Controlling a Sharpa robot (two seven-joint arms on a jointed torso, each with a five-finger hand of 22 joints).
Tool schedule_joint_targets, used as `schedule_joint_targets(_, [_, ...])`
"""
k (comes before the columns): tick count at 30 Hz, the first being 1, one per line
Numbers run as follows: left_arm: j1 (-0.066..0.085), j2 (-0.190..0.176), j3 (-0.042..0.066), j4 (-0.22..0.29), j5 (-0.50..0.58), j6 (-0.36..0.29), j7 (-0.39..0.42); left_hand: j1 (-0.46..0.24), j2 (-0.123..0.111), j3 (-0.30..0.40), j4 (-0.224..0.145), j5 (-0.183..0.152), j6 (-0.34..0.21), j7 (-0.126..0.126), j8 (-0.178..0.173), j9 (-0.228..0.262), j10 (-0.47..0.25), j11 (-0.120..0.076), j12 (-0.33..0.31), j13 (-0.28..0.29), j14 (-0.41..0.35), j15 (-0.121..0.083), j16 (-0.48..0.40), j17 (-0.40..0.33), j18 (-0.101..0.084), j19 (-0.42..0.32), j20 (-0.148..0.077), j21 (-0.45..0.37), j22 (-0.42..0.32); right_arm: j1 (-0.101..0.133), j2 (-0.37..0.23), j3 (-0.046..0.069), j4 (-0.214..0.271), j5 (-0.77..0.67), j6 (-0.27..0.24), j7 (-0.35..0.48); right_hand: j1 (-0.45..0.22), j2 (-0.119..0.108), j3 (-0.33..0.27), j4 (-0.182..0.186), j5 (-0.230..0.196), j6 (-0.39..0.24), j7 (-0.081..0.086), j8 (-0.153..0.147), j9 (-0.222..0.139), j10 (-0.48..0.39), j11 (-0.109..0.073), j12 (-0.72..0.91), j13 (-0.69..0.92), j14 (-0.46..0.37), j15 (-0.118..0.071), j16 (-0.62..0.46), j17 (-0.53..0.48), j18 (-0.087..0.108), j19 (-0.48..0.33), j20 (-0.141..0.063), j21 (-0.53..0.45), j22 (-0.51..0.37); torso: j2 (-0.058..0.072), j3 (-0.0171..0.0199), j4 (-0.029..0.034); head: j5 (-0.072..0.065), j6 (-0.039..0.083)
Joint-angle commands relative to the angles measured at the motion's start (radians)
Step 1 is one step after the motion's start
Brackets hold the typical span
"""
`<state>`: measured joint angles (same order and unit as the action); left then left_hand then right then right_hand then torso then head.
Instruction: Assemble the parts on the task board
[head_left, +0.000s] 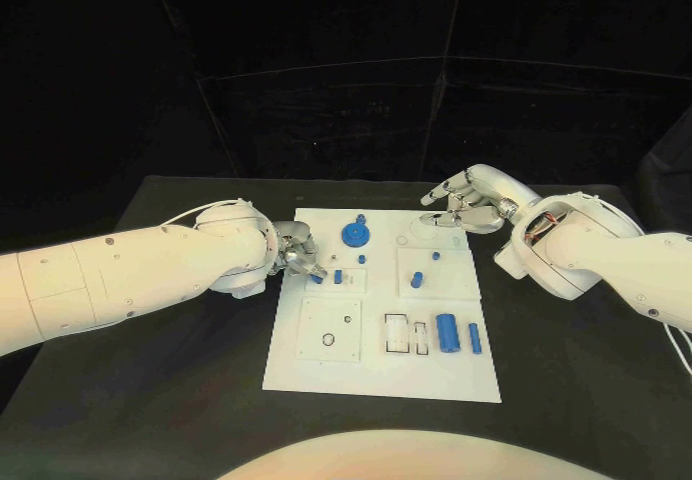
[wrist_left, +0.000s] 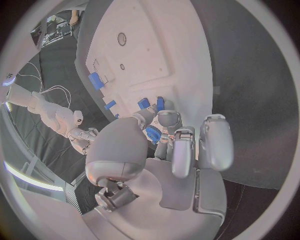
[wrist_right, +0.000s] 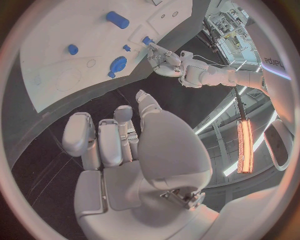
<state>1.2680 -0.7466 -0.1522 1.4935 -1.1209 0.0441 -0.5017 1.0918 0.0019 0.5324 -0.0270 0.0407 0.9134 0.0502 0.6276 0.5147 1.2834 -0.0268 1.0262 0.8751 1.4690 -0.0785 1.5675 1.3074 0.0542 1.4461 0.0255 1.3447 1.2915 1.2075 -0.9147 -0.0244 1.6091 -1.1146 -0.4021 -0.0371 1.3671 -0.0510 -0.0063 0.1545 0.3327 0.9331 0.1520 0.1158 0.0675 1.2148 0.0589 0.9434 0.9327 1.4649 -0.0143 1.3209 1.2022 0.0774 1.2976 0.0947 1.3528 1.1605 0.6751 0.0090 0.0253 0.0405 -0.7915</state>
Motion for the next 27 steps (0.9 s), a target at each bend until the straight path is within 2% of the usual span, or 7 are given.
schedule_joint_targets(1, [-0.001, 0.004, -0.002, -0.003, -0.006, 0.019, -0.009, -0.037, -0.022, 0.027, -0.026, 0.007, -0.001, -0.007, 0.007, -0.002, 0.002, -0.001, 0.001, 0.000, 0.102, -0.007, 0.003, 0.263, 0.013, 0.004, -0.002, 0.000, -0.001, 0.002, 0.001, 0.001, 0.002, 0.002, 0.002, 0.004, 0.002, 0.005, -0.006, -0.001, 0.005, -0.006, -0.004, 0.006, 0.001, -0.007, 0.000, -0.005, -0.002, 0.028, -0.002, -0.006, -0.001, 0.013, -0.006, 0.001, -0.004, -0.002, 0.000, 0.0003, 0.0002, 0.000, -0.001])
schedule_joint_targets(8, [-0.001, 0.007, -0.002, -0.009, -0.006, 0.033, -0.009, -0.078, -0.044, 0.014, -0.007, 0.008, 0.007, -0.010, 0.012, -0.003, 0.000, -0.004, -0.001, -0.005, 0.102, -0.010, 0.003, 0.263, 0.013, 0.004, -0.003, -0.002, -0.001, 0.002, 0.001, 0.001, 0.001, 0.003, 0.004, 0.006, 0.001, 0.005, -0.007, 0.000, 0.005, -0.005, -0.004, 0.007, 0.001, -0.008, 0.000, -0.006, -0.003, 0.028, -0.002, -0.008, -0.003, 0.014, -0.007, 0.001, -0.005, -0.003, 0.000, 0.0001, 0.0004, -0.003, -0.003])
schedule_joint_targets(18, [-0.001, 0.010, -0.002, -0.017, -0.006, 0.037, -0.009, -0.104, -0.058, 0.008, 0.004, 0.008, 0.012, -0.012, 0.016, -0.004, -0.001, -0.006, 0.000, -0.006, 0.102, -0.012, 0.003, 0.263, 0.013, 0.004, -0.005, -0.002, -0.001, 0.002, 0.002, 0.001, 0.001, 0.006, 0.007, 0.008, 0.001, 0.005, -0.007, 0.001, 0.006, -0.005, -0.004, 0.007, 0.001, -0.009, 0.000, -0.007, -0.004, 0.028, -0.002, -0.008, -0.003, 0.014, -0.008, 0.001, -0.006, -0.005, 0.000, 0.0001, 0.0000, -0.003, -0.005])
schedule_joint_targets(27, [-0.001, 0.011, -0.002, -0.019, -0.006, 0.031, -0.009, -0.150, -0.073, -0.018, 0.032, 0.008, 0.024, -0.013, 0.025, -0.003, 0.004, -0.006, 0.008, -0.001, 0.102, -0.013, 0.003, 0.263, 0.012, 0.006, -0.006, -0.001, 0.002, 0.002, 0.003, 0.001, 0.000, 0.006, 0.007, 0.008, 0.000, 0.006, -0.008, 0.002, 0.007, -0.005, -0.004, 0.007, 0.001, -0.010, 0.000, -0.009, -0.006, 0.028, -0.002, -0.009, -0.004, 0.014, -0.008, 0.001, -0.007, -0.005, 0.000, 0.0000, 0.0005, -0.001, -0.006])
